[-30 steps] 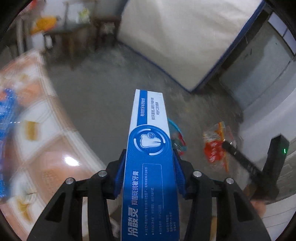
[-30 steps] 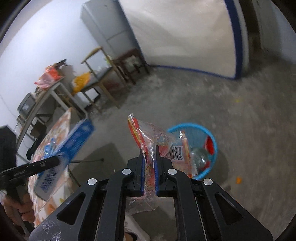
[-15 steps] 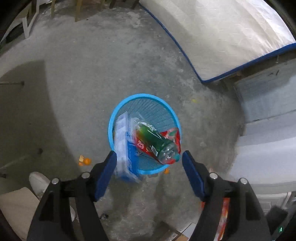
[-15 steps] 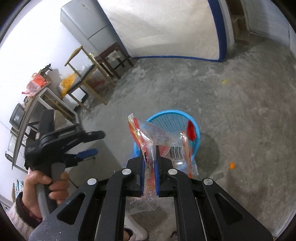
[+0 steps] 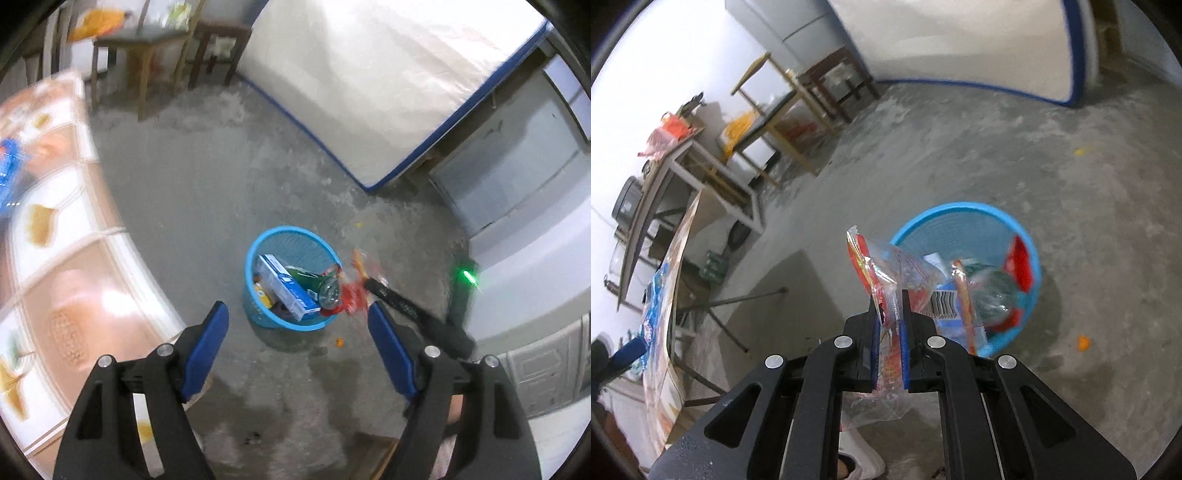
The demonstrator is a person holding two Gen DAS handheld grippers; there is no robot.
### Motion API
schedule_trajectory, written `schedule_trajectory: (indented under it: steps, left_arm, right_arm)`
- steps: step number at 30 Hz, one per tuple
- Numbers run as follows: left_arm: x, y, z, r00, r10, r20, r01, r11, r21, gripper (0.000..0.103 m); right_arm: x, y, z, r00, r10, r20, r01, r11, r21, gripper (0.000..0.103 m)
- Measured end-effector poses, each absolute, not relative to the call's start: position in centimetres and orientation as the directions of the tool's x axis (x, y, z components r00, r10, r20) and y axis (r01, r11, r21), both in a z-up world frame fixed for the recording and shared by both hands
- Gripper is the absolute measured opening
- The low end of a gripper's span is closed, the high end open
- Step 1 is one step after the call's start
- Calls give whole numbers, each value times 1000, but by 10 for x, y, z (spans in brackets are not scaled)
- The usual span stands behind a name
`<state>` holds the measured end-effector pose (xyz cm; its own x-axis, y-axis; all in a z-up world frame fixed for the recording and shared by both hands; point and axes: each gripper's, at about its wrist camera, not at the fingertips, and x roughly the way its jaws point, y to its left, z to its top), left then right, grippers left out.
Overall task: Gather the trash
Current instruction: 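Carry the toothpaste box and clear wrapper to the wastebasket and release them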
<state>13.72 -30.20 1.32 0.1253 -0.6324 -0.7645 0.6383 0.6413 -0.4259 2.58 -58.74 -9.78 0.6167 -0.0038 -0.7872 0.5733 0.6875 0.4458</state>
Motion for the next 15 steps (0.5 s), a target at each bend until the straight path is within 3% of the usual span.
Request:
schedule_trajectory:
  steps: [4,8,11,15]
  left_arm:
    - [117,-250,39,255,-626,-737,669,664,-333,80]
    - [103,-195,49,383,-583,-717,645,724,-243,81]
    - [98,-167,47,440,-546,-713,608,766,-211,81]
    - [102,-133,39,451,-521,-725,539,806,-244,81]
  right_arm:
    - [67,-589,-116,618,99,-780,518,695,499,8]
    - [109,-590,-143,578,119,-807,496,734,463,11]
    - [128,-597,-180,556,156,-816,484,737,471,27]
    - [140,-595,-230,413,165,-896,542,746,387,32]
